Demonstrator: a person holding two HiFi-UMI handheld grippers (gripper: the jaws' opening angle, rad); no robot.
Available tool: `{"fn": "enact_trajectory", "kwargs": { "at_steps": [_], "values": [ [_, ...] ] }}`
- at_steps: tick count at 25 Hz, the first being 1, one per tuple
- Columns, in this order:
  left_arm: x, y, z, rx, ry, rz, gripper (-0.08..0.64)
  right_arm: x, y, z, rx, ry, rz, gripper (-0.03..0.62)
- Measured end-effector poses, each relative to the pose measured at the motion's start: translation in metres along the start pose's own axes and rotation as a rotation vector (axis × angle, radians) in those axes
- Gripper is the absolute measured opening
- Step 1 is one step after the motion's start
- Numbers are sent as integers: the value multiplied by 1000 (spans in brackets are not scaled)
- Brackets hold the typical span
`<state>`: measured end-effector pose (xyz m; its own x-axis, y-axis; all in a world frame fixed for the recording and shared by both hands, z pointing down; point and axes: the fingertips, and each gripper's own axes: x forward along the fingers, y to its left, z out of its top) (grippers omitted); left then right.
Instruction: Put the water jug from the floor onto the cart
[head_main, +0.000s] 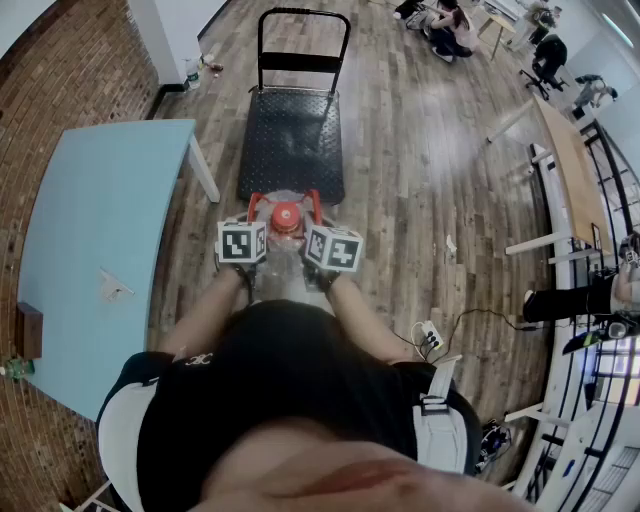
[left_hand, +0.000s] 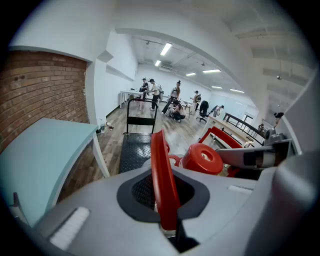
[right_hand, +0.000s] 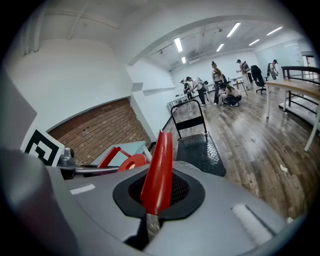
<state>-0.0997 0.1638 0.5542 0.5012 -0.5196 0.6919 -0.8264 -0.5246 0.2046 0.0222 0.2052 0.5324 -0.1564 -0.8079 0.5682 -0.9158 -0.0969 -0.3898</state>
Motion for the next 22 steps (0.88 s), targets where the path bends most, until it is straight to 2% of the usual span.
{"fn": "enact_trajectory", "kwargs": {
  "at_steps": [7, 18, 22],
  "values": [
    [-7, 7, 17, 23, -37, 12, 8, 6, 8, 4, -15, 3, 20, 15],
    [3, 18, -7, -25, 30, -20, 9, 17, 12, -14, 25, 54, 14, 18],
    [4, 24, -6, -21, 33, -27, 11, 23, 18, -14, 25, 57, 14, 18]
  ]
}}
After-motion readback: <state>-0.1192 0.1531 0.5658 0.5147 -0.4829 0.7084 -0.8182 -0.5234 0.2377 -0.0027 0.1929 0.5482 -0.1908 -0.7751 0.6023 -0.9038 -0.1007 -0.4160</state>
